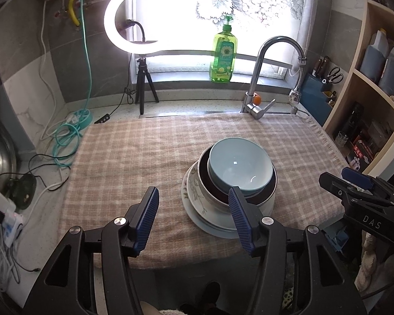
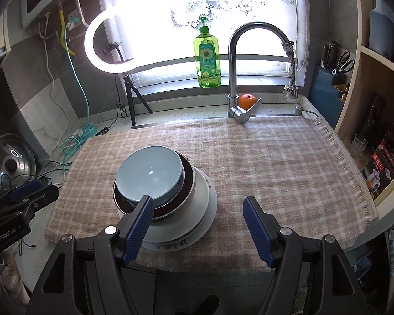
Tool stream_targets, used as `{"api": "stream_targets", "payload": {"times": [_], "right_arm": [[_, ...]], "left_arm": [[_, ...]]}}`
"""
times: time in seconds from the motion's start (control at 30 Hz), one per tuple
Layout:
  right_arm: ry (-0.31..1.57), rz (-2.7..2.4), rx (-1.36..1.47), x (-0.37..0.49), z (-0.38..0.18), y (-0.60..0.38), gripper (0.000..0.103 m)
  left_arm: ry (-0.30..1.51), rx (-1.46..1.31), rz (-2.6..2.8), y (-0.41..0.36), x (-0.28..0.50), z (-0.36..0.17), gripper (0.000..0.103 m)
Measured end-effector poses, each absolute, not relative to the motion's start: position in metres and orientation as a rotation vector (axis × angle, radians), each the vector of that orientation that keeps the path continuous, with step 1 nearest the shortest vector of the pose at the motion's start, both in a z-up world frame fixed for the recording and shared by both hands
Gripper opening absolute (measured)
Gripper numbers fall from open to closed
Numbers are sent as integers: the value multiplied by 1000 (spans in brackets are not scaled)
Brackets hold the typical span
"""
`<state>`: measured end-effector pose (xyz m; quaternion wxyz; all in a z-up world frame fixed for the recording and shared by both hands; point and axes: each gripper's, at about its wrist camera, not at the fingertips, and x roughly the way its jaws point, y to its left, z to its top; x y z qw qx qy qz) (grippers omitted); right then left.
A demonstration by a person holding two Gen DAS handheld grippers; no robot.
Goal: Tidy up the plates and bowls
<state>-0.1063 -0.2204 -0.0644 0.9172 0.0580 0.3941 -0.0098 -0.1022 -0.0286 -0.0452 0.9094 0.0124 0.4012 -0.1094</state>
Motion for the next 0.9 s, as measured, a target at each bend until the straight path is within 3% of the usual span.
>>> {"api": "stream_targets", "payload": {"times": [0.9], "right_arm": [[829, -20, 110, -104, -71, -214, 67]], "left_arm": [[834, 22, -221, -25, -105, -44, 54]]}}
